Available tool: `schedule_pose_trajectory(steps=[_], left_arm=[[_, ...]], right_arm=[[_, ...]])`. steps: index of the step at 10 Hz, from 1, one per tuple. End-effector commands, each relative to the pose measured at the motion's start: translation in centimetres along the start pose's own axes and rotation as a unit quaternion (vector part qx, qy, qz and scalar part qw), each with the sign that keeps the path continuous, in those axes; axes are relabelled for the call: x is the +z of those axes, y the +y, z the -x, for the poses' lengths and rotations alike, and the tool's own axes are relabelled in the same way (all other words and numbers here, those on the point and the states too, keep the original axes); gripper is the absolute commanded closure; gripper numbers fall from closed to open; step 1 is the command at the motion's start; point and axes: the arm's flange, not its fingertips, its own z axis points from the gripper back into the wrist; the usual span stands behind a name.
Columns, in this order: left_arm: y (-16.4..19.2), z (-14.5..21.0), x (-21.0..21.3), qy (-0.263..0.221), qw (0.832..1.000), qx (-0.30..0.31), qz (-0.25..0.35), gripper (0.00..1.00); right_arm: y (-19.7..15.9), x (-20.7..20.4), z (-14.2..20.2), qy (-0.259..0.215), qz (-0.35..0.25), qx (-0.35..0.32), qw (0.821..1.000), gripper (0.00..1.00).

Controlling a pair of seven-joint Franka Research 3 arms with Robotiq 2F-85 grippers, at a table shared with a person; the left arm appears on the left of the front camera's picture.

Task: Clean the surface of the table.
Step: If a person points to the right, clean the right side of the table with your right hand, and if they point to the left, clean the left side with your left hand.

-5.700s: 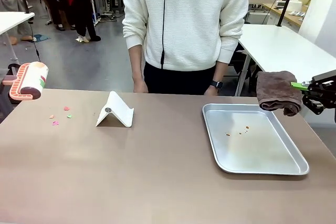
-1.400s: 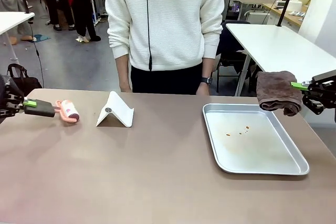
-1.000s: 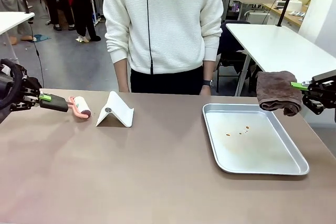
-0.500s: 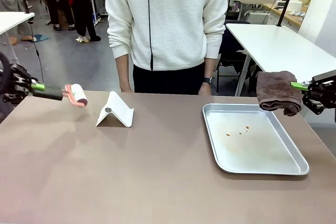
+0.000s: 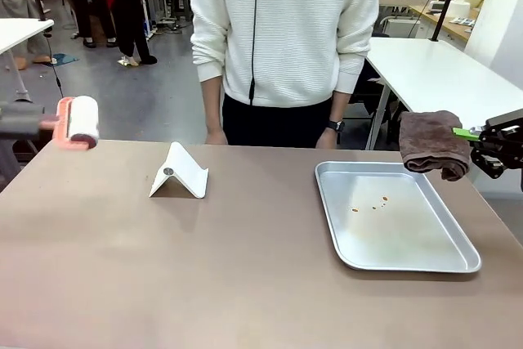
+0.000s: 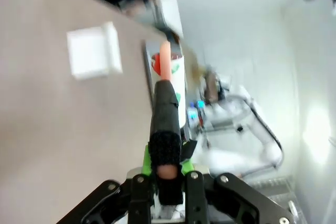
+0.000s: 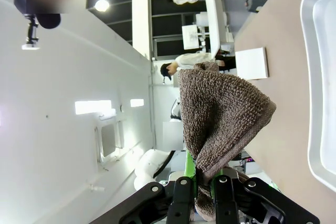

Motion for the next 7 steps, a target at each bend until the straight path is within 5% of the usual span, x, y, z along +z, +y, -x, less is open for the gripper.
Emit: schedule_pose_trajectory(steps=[1, 3, 6, 7], left_arm=[[-0.4, 3.9, 1.8, 0.078, 0.996, -0.022, 0.03, 0.78], [-0.5, 7.2, 3.0, 0.128, 0.991, -0.028, 0.038, 0.78], [0.3, 8.3, 3.9, 0.101, 0.993, -0.019, 0.05, 0.78], [-0.5, 8.2, 3.3, 0.13, 0.991, -0.015, 0.039, 0.78]], right_arm=[[0.4, 0.1, 0.1, -0.001, -0.001, -0.007, 1.0, 1.0], [0.4, 0.1, 0.1, -0.001, -0.001, -0.007, 1.0, 1.0], [0.4, 0.1, 0.1, -0.001, -0.001, -0.007, 1.0, 1.0], [0.4, 0.1, 0.1, -0.001, -0.001, -0.007, 1.0, 1.0]])
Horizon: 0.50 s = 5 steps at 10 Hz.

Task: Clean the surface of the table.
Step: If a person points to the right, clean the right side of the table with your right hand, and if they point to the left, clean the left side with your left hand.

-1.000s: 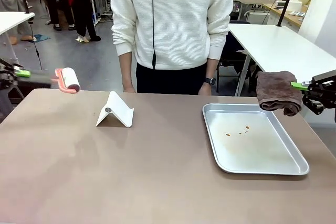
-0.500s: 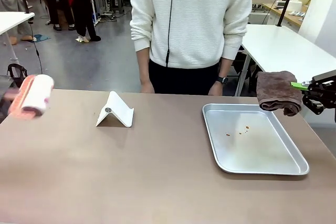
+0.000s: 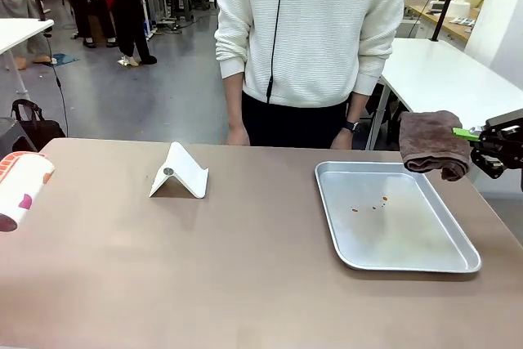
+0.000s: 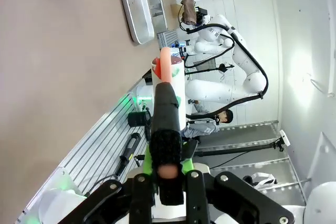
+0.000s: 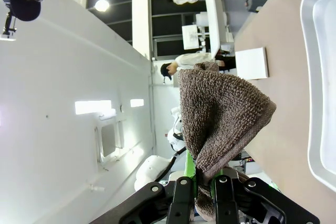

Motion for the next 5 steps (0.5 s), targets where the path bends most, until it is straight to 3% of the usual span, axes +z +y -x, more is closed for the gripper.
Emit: schedule_pose_trajectory(steps=[1, 5], left_arm=[[-0.38, -0.25, -0.35, 0.007, 1.0, -0.003, -0.001, 0.78], [-0.38, -0.25, -0.35, 0.007, 1.0, -0.003, -0.001, 0.78]], right_arm=[[0.37, 0.08, 0.09, -0.001, -0.001, -0.007, 1.0, 1.0], [0.37, 0.08, 0.09, -0.001, -0.001, -0.007, 1.0, 1.0]])
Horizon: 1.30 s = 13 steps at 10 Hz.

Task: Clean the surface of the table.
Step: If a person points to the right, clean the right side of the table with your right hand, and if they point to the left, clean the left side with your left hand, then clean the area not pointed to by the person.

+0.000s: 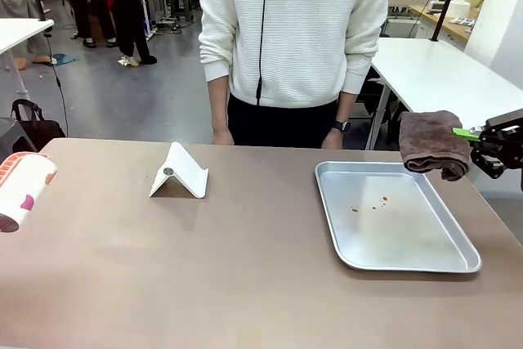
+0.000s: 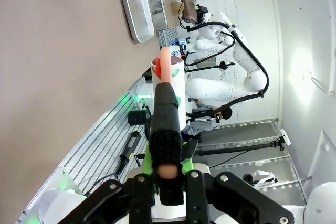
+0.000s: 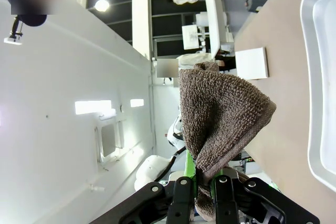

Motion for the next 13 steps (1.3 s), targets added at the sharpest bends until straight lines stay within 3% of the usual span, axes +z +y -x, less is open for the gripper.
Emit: schedule_pose_trajectory(steps=[1, 9, 10, 13], left_arm=[[-0.3, 0.0, -0.1, 0.001, 1.0, -0.002, 0.0, 0.78], [-0.3, 0.0, -0.1, 0.001, 1.0, -0.002, 0.0, 0.78], [-0.3, 0.0, -0.1, 0.001, 1.0, -0.002, 0.0, 0.78], [-0.3, 0.0, -0.1, 0.001, 1.0, -0.002, 0.0, 0.78]], right_arm=[[0.4, 0.1, 0.1, -0.001, -0.001, -0.007, 1.0, 1.0], [0.4, 0.1, 0.1, -0.001, -0.001, -0.007, 1.0, 1.0], [0.0, 0.0, 0.0, 0.0, 0.0, 0.0, 1.0, 0.88], [2.7, -1.8, -1.5, 0.047, 0.179, 0.025, 0.982, 0.88]])
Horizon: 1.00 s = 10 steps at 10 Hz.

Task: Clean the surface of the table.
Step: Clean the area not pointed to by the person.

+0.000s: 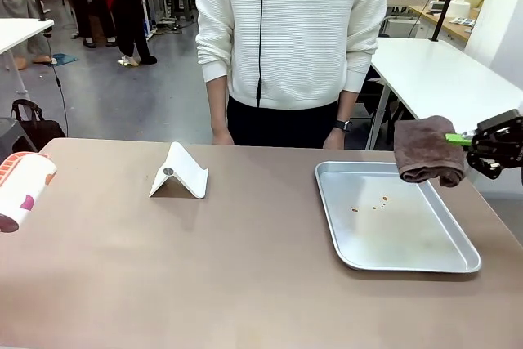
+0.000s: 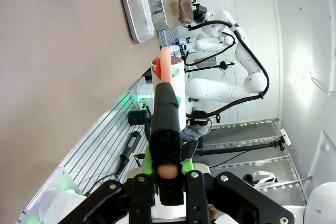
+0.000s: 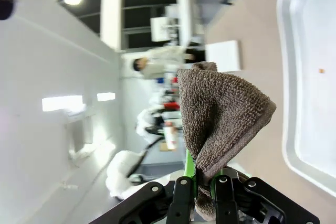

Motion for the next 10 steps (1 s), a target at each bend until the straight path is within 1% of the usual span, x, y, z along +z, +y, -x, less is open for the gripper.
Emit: schedule_pose_trajectory(steps=[1, 2, 3, 4, 5, 7, 10], left_arm=[[-0.3, 0.0, -0.1, 0.001, 1.0, -0.002, 0.0, 0.78], [-0.3, 0.0, -0.1, 0.001, 1.0, -0.002, 0.0, 0.78], [-0.3, 0.0, -0.1, 0.001, 1.0, -0.002, 0.0, 0.78], [-0.3, 0.0, -0.1, 0.001, 1.0, -0.002, 0.0, 0.78], [-0.3, 0.0, -0.1, 0.001, 1.0, -0.002, 0.0, 0.78], [-0.3, 0.0, -0.1, 0.001, 1.0, -0.002, 0.0, 0.78], [-0.3, 0.0, -0.1, 0.001, 1.0, -0.002, 0.0, 0.78]], right_arm=[[2.3, 0.0, -1.7, -0.003, 0.164, -0.011, 0.986, 0.88], [2.9, 0.4, -2.4, -0.038, 0.262, -0.025, 0.964, 0.88], [3.6, 0.8, -3.6, -0.064, 0.321, -0.025, 0.945, 0.88], [3.9, 0.9, -4.6, -0.066, 0.356, -0.033, 0.932, 0.88], [3.8, 0.7, -5.9, -0.085, 0.406, -0.028, 0.909, 0.88], [2.4, -1.1, -8.6, -0.095, 0.455, -0.013, 0.885, 0.88], [-0.8, -4.7, -10.9, -0.064, 0.48, -0.033, 0.874, 0.88]])
